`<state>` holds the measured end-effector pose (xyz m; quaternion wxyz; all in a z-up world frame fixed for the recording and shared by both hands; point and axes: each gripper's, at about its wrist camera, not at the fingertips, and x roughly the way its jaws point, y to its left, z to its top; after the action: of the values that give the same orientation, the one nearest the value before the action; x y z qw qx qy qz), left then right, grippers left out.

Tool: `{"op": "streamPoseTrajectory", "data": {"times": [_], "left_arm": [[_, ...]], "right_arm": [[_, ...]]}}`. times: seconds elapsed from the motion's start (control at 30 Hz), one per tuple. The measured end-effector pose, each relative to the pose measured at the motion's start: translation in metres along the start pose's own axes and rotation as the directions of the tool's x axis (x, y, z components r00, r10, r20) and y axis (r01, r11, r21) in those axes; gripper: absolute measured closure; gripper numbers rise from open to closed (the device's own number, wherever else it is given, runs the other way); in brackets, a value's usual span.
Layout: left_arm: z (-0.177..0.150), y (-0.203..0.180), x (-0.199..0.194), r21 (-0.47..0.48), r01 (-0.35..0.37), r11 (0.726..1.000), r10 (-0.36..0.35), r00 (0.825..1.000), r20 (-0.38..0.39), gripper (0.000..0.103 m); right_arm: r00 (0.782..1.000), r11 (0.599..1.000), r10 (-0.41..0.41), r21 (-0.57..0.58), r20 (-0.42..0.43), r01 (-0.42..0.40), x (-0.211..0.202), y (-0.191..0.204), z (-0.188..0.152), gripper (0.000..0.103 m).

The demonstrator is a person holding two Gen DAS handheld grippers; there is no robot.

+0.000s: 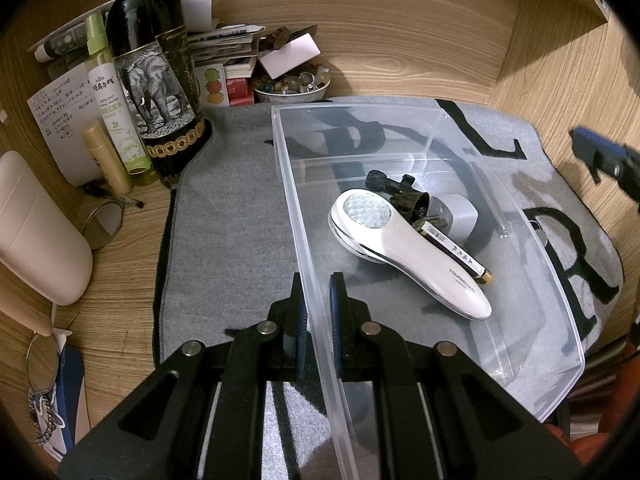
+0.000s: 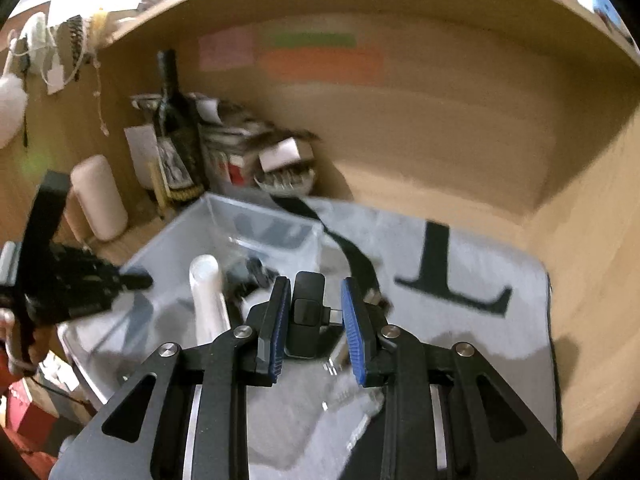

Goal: Organize rigid objects
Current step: 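Carry the black USB adapter into the clear box and open the right gripper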

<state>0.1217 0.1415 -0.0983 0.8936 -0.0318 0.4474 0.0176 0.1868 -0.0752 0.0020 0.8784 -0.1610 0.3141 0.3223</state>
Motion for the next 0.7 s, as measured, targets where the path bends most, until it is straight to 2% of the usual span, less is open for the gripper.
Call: {"op": "streamPoseTrajectory", "data": {"times": [0.17, 0.37, 0.7], "left_arm": [[0.000, 0.000, 0.000, 0.001, -0.001, 1.000, 0.001, 1.000, 0.000, 0.093], [0.000, -0.001, -0.001, -0.001, 0.000, 1.000, 0.000, 1.000, 0.000, 0.093], [0.001, -0.002, -0.001, 0.003, -0.004, 1.000, 0.004, 1.000, 0.000, 0.093]], "right_arm": [[0.999, 0.998, 0.040, -0.047, 0.034, -0.038, 0.005, 0.018, 0.020, 0.079], [0.996, 0.992, 0.086, -0.098, 0.028, -0.083, 0.021, 0.039, 0.034, 0.079], [0.989, 0.981, 0.120, -0.142, -0.085, -0.132, 0.071, 0.060, 0.037, 0.079]]}}
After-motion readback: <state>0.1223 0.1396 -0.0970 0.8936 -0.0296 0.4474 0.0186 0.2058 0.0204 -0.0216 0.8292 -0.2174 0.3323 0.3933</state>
